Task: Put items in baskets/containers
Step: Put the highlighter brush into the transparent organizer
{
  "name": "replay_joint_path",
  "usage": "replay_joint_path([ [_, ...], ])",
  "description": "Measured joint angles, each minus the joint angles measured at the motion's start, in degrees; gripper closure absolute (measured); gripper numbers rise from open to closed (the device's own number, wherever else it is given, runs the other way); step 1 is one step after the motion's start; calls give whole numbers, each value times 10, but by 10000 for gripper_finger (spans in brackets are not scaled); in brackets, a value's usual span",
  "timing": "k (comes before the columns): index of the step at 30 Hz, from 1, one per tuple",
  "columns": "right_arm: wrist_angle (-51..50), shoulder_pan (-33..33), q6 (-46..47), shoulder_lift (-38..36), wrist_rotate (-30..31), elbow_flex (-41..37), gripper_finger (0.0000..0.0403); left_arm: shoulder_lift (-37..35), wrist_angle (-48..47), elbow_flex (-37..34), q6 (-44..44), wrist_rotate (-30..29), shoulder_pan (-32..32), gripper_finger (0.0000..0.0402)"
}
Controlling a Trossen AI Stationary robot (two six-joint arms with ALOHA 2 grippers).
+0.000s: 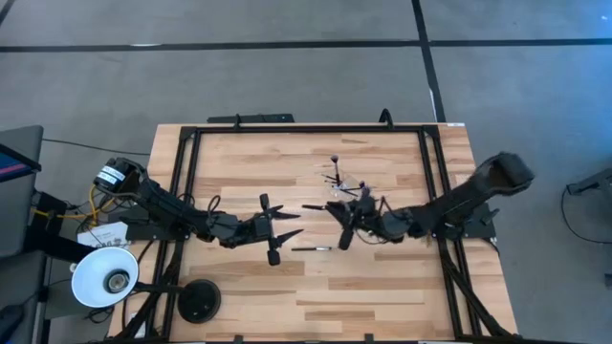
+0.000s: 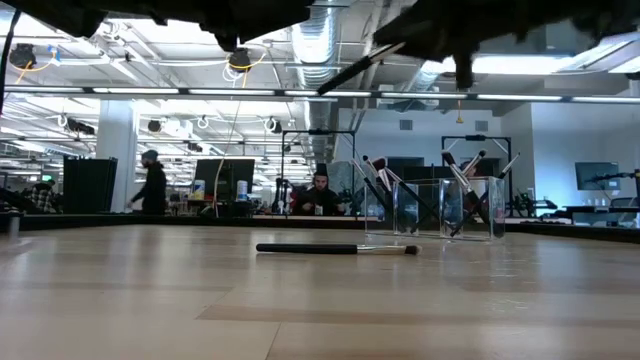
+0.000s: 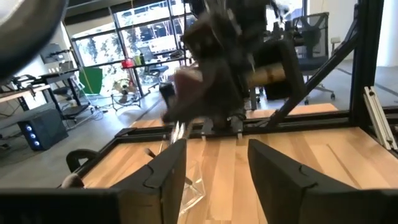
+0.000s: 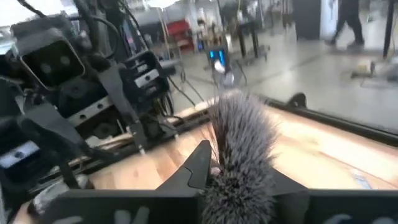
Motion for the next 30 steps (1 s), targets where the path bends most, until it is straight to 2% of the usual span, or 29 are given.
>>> replay_joint_path([
  [4,-314,-2,98,-139,-1,36,375,0,-10,0,-6,0,0,232],
  [8,-660,-10,275,-224,-5,84,376,0,-15,0,-15,0,4,231],
  [10,-779,-13,351,-244,-15,89,375,0,-17,0,-17,0,9,231],
  [13,-884,-16,434,-251,-56,89,373,0,-24,0,-35,0,17,231],
  [17,-941,-14,472,-226,-81,88,375,0,-30,0,-59,0,27,231],
  [25,-916,-33,452,-160,-84,88,362,0,-31,0,-64,4,30,231],
  [30,-906,-47,451,-120,-103,88,352,0,-55,0,-104,67,30,231],
])
